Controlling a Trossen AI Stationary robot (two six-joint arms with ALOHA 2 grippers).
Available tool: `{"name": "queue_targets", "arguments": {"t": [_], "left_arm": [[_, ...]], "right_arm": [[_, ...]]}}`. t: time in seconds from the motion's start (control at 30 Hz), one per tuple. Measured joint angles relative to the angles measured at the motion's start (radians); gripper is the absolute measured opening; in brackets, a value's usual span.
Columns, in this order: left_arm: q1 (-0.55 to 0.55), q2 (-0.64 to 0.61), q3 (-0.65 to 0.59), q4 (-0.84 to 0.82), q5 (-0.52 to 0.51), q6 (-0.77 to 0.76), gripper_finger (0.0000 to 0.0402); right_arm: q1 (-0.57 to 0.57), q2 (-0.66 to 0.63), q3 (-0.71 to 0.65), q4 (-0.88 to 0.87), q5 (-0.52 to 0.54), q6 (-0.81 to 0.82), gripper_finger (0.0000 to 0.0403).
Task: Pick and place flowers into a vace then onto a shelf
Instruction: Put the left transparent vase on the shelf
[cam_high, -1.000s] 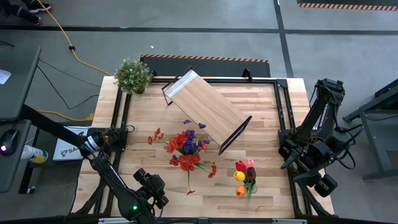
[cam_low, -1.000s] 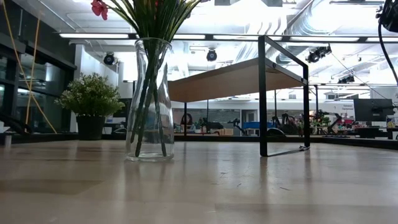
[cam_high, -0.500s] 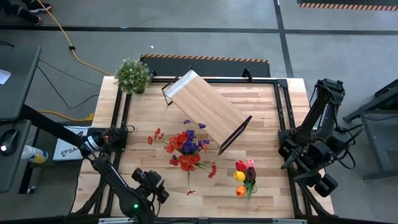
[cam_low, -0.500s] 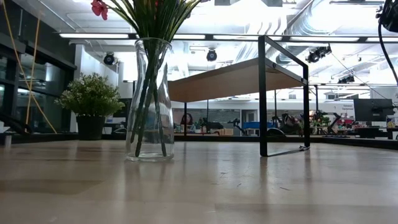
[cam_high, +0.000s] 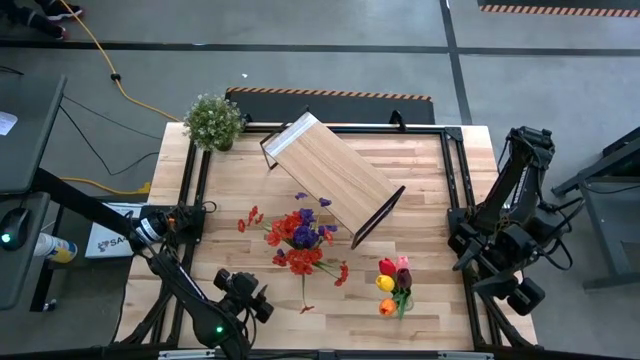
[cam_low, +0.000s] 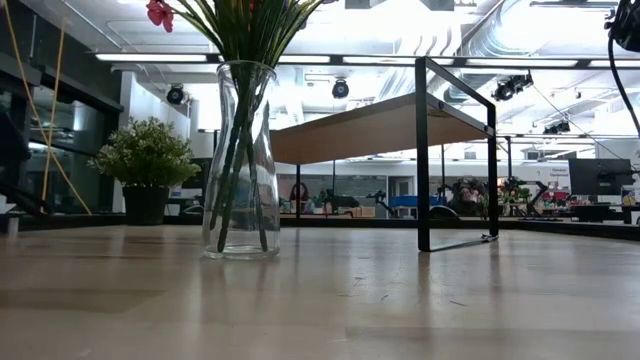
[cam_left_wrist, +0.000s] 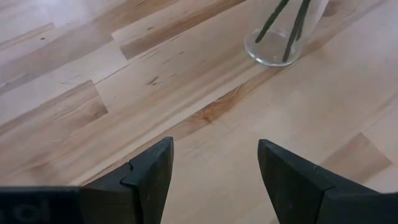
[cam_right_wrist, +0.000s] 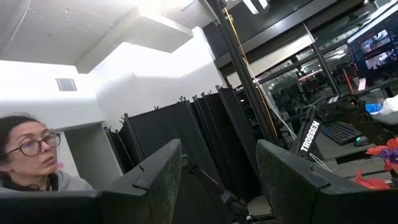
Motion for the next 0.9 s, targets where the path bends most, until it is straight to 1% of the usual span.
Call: {"name": "queue_targets", "arguments": {"t": [0.17, 0.37, 0.6, 0.83, 0.9], "left_arm": [[0.000, 0.000, 0.000, 0.000, -0.018, -0.007, 0.0267], [0.000, 0.000, 0.000, 0.007, -0.004, -0.007, 0.0267], [0.000, 0.000, 0.000, 0.103, 0.004, -0.007, 0.0266], [0.000, 0.000, 0.000, 0.098, -0.085, -0.007, 0.0266], [0.000, 0.000, 0.000, 0.098, -0.093, -0.007, 0.0268]], "right_arm": [[0.000, 0.000, 0.000, 0.006, 0.000, 0.000, 0.0200], [0.000, 0.000, 0.000, 0.012, 0.000, 0.000, 0.0200], [0.000, 0.000, 0.000, 0.012, 0.000, -0.001, 0.0200], [0.000, 0.000, 0.000, 0.012, 0.000, -0.001, 0.0200], [0.000, 0.000, 0.000, 0.012, 0.000, 0.000, 0.0200]]}}
